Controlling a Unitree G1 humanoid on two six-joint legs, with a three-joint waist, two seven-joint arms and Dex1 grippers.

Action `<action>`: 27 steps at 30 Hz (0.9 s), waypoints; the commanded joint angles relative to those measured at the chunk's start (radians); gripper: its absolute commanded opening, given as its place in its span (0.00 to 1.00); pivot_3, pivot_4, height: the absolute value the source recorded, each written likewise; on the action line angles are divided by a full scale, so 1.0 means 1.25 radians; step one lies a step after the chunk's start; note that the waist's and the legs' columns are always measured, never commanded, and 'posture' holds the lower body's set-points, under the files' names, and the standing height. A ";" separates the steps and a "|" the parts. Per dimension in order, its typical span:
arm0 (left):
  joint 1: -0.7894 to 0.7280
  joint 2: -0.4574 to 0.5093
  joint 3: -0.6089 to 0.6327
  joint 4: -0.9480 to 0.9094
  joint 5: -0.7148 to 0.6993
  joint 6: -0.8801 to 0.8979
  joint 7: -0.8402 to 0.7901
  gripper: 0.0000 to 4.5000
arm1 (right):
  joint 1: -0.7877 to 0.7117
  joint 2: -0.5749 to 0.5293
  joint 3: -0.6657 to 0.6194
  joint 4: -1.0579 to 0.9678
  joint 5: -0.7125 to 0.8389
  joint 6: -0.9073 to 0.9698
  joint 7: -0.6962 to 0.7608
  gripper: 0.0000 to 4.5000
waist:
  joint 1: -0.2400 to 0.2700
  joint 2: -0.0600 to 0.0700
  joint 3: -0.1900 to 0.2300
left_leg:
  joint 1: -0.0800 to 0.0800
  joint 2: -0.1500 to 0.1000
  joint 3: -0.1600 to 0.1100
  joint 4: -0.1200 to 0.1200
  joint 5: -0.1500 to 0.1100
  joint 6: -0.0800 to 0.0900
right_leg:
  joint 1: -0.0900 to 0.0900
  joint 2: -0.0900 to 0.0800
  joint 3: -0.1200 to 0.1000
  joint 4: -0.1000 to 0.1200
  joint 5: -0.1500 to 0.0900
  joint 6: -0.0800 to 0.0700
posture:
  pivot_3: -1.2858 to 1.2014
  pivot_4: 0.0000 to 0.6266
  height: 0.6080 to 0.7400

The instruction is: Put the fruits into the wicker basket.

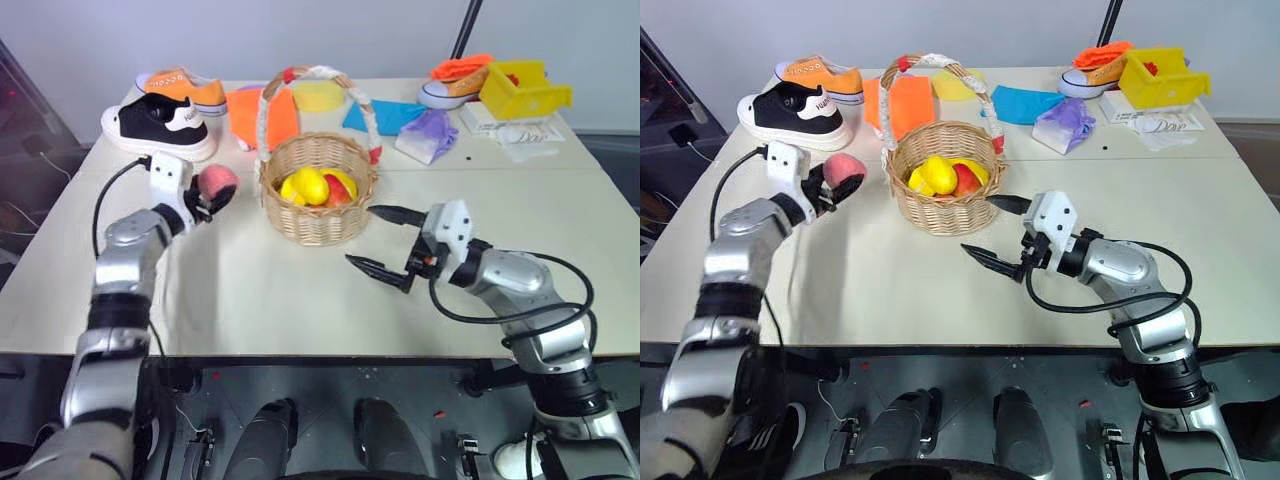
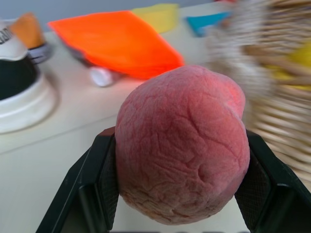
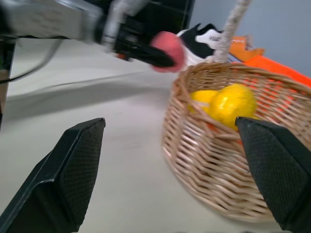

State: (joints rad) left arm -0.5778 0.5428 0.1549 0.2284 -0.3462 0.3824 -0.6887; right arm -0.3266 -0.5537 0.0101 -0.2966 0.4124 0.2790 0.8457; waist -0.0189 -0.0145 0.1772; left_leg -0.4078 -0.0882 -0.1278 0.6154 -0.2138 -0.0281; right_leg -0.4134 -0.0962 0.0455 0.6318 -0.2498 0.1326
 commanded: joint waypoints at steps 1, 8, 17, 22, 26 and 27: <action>-0.018 -0.008 0.042 -0.252 -0.150 0.144 0.013 0.58 | -0.034 0.028 -0.051 0.019 0.015 -0.020 -0.045 1.00 | 0.007 0.000 0.000 | 0.000 0.000 0.000 0.000 0.000 0.000 | 0.001 0.000 0.000 0.000 0.000 0.000 | 0.52 0.24 1.00; -0.186 -0.223 -0.056 -0.153 -0.089 0.134 0.181 0.58 | -0.093 0.060 -0.035 0.081 -0.025 -0.062 -0.070 1.00 | 0.025 0.000 0.000 | 0.000 -0.002 -0.002 0.006 0.000 0.000 | 0.005 0.000 -0.002 -0.002 0.000 0.001 | 0.52 0.24 1.00; -0.253 -0.324 -0.109 0.001 0.020 -0.012 0.236 0.99 | -0.076 0.056 -0.035 0.052 -0.044 -0.061 -0.100 1.00 | 0.003 0.000 0.000 | 0.000 -0.001 0.000 0.004 0.000 0.000 | 0.003 0.001 -0.001 -0.001 0.000 0.001 | 0.52 0.24 1.00; -0.221 -0.283 -0.094 -0.067 0.002 0.005 0.194 0.99 | -0.065 0.056 -0.043 0.039 -0.037 -0.052 -0.114 1.00 | 0.003 0.000 0.000 | 0.000 -0.001 0.000 0.004 0.000 0.000 | 0.003 0.001 -0.001 -0.001 0.000 0.001 | 0.52 0.24 1.00; -0.139 -0.189 -0.068 -0.212 -0.054 0.062 0.115 0.99 | -0.089 0.064 -0.067 0.072 -0.042 -0.049 -0.157 1.00 | 0.001 0.000 0.000 | 0.000 -0.001 0.000 0.004 0.000 0.000 | 0.003 0.001 -0.001 -0.001 0.000 0.001 | 0.52 0.24 1.00; -0.105 -0.146 -0.065 -0.254 -0.058 0.065 0.080 0.99 | -0.102 0.071 -0.074 0.084 -0.049 -0.053 -0.178 1.00 | 0.000 0.000 0.000 | 0.000 0.000 0.000 0.004 0.000 0.000 | 0.003 0.001 -0.001 -0.001 0.000 0.001 | 0.52 0.24 1.00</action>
State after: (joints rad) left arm -0.7320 0.3142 0.0360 0.0125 -0.3862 0.4504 -0.5309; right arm -0.4200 -0.4731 -0.0332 -0.1890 0.3551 0.2220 0.6649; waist -0.0192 -0.0147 0.1769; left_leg -0.4074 -0.0888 -0.1283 0.6200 -0.2139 -0.0278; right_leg -0.4101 -0.0953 0.0446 0.6309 -0.2492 0.1336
